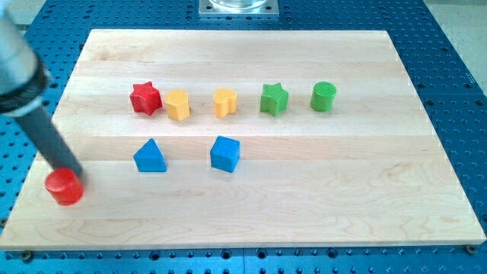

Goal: Move the red circle to the left of the triangle

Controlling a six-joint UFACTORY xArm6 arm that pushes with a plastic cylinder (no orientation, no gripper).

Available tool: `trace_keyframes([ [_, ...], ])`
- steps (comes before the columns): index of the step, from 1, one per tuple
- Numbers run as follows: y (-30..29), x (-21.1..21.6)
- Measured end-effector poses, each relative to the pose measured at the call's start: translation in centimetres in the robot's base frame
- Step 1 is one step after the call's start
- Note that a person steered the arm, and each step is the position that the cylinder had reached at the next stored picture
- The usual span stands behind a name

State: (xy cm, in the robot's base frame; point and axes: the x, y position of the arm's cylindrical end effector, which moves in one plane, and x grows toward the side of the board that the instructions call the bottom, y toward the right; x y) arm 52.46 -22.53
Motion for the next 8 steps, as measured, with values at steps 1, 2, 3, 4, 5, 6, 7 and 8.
trace_keyframes([
  [1,-3.9,0.6],
  [2,-7.3,7.3],
  [3,-5.5,9.1],
  [4,0.3,7.4],
  [5,1.9,3.3],
  [6,1.7,7.3],
  [7,-2.8,5.6],
  [8,-3.1,2.1],
])
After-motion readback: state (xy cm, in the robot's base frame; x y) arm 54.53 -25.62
